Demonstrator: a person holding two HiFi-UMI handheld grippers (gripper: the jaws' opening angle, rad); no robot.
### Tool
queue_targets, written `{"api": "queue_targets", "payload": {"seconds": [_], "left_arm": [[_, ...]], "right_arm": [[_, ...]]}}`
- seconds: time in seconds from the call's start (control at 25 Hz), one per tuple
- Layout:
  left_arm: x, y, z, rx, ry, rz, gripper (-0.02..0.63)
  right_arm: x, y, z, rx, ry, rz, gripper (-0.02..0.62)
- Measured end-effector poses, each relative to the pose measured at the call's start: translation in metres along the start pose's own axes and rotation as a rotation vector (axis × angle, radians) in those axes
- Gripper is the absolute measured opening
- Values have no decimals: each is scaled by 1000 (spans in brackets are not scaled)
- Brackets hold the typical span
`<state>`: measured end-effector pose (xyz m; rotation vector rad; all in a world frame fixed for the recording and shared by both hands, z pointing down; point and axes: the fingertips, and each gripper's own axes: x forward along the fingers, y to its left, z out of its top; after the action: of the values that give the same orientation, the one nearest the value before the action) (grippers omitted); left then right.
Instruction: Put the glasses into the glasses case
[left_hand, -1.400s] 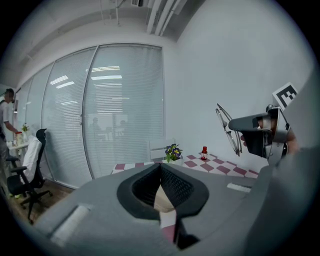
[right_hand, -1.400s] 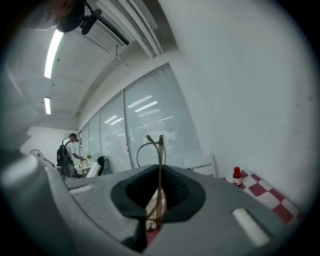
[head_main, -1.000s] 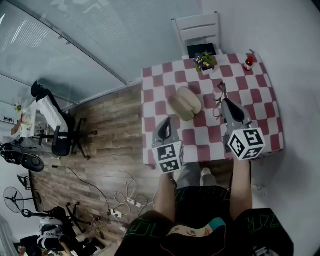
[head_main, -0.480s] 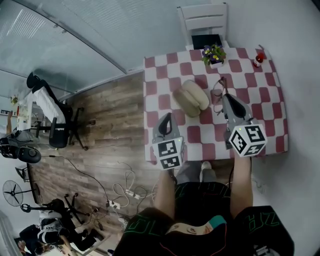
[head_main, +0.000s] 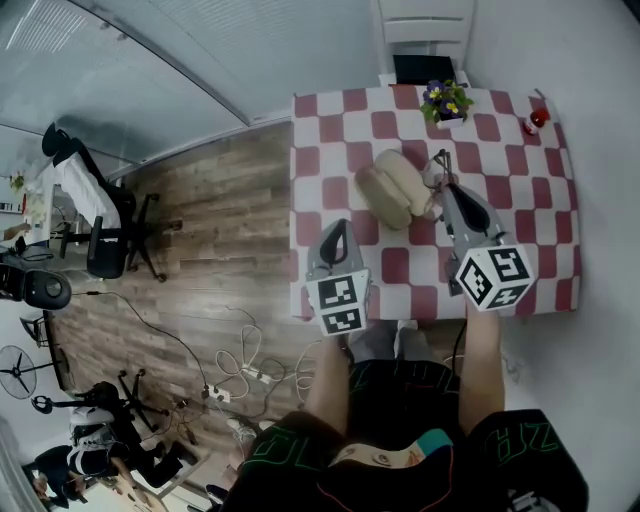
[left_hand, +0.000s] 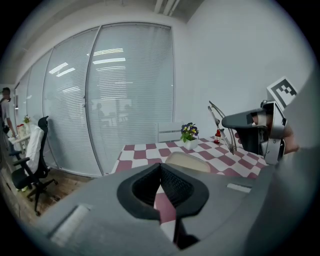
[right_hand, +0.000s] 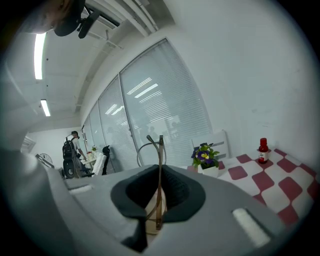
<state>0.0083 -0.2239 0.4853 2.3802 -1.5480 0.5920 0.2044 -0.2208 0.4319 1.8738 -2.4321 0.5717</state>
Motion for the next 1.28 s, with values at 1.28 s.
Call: {"api": "queue_targets", "payload": {"seconds": [1.28], "left_arm": [[45,21,-23,-155,26,-1,8]], "right_arm": [[72,33,-62,-85,253,153,20]]}}
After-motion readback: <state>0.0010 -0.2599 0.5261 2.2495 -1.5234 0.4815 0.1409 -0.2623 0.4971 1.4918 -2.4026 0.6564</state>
